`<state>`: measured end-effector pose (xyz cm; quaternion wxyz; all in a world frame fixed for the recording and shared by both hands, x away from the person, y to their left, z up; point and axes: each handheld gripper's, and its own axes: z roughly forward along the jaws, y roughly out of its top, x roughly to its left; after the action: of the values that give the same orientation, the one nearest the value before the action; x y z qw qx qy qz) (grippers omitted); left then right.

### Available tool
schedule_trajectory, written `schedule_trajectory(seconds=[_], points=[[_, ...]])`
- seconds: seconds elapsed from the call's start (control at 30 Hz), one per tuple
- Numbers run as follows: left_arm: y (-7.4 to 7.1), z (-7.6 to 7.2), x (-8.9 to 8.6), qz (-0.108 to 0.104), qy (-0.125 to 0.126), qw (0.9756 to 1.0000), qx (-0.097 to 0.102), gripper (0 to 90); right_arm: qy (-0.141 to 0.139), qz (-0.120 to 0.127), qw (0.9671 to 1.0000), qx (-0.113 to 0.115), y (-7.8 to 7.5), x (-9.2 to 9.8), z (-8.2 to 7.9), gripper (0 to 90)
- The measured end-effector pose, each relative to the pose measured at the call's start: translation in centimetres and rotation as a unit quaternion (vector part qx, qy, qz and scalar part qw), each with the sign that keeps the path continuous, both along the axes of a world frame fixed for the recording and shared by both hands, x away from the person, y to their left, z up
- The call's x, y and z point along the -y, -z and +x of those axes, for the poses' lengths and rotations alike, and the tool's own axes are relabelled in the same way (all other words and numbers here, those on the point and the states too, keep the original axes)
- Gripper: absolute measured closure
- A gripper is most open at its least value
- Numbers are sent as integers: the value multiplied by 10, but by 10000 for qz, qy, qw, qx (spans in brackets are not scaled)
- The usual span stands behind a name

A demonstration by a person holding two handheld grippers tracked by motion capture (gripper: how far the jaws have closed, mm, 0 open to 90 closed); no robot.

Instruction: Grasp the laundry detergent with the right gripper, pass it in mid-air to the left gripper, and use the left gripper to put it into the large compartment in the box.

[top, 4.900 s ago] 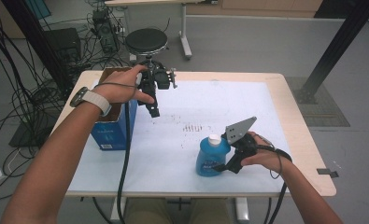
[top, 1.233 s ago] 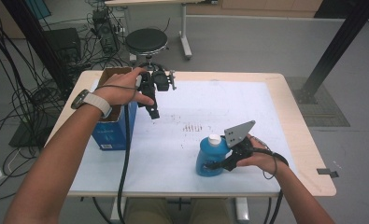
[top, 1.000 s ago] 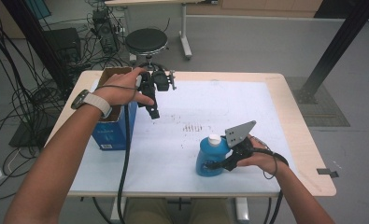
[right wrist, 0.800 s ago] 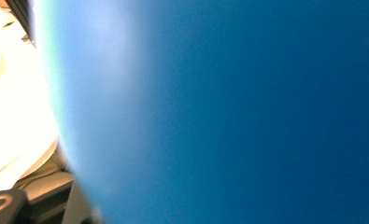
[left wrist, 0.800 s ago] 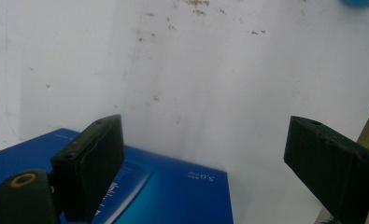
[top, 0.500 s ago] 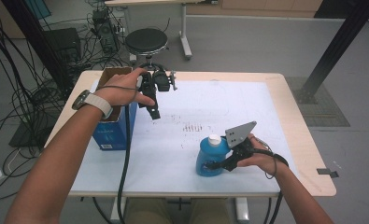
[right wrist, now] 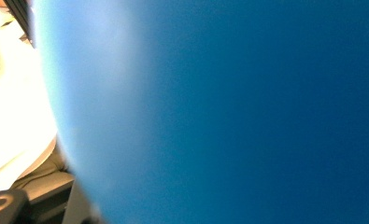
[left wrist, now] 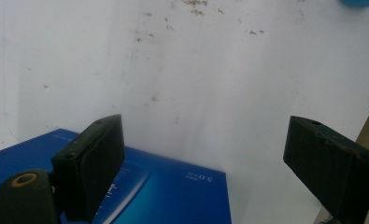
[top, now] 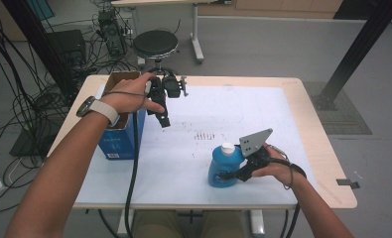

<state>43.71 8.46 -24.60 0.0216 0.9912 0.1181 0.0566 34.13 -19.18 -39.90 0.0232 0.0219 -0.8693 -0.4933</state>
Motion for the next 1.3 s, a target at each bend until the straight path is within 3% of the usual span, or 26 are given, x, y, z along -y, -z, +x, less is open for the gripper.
schedule_trajectory(seconds=[1.3], points=[[0,-2,0,16,-22,10000,12,132,15,20,10000,-71,1,0,1,435]])
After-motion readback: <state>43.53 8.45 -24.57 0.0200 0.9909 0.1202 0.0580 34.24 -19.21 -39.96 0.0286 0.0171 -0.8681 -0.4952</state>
